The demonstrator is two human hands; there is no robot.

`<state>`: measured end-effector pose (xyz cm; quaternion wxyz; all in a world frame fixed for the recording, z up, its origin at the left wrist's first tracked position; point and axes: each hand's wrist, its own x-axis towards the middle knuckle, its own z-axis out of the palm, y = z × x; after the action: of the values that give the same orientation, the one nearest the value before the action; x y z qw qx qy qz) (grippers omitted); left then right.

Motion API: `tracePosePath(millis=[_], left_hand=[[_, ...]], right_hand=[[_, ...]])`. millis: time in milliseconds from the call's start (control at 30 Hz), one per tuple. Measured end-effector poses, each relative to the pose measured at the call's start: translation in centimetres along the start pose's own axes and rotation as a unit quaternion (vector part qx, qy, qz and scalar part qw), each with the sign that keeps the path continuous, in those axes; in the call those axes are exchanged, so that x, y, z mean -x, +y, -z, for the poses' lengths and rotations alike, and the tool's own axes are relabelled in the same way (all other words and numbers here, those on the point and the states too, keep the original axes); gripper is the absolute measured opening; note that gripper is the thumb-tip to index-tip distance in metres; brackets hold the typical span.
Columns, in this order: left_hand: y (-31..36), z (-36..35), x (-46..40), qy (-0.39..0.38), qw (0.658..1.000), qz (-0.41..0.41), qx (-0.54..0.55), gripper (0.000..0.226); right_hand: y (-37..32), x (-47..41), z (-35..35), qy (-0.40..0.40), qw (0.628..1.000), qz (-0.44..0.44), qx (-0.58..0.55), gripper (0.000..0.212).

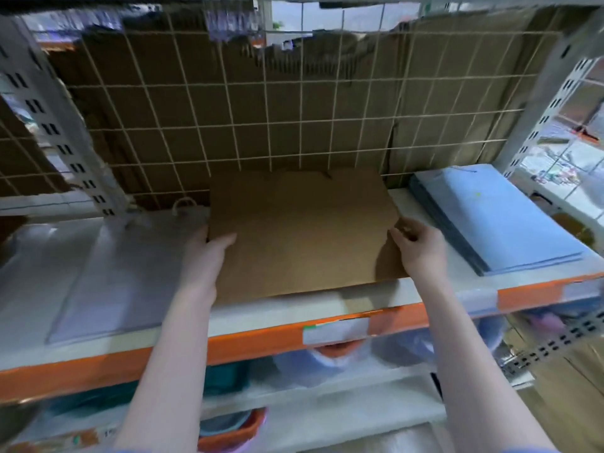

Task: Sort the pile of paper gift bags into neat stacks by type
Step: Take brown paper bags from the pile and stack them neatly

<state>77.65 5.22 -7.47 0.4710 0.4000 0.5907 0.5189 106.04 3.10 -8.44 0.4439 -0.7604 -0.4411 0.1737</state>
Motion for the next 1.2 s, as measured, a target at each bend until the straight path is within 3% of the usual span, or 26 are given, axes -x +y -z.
tracePosePath(millis=[400, 700, 1200], left_hand=[[-1.6, -6.7, -0.4, 0.04, 0.986, -0.038, -0.155, 0.035], [-2.5, -7.8, -1.1, 0.066, 0.934, -0.043, -0.347, 0.05], [-2.8, -7.8, -0.9, 0.064, 0.887, -0.077, -0.451, 0.052]], right_hand=[[4.2, -5.4, 0.3, -0.027, 0.997, 0.033, 0.06, 0.031], [4.8, -6.3, -0.2, -0.039, 0.995, 0.036, 0.088, 0.033], [4.9, -5.2, -0.7, -0.025, 0.979, 0.081, 0.184, 0.028]])
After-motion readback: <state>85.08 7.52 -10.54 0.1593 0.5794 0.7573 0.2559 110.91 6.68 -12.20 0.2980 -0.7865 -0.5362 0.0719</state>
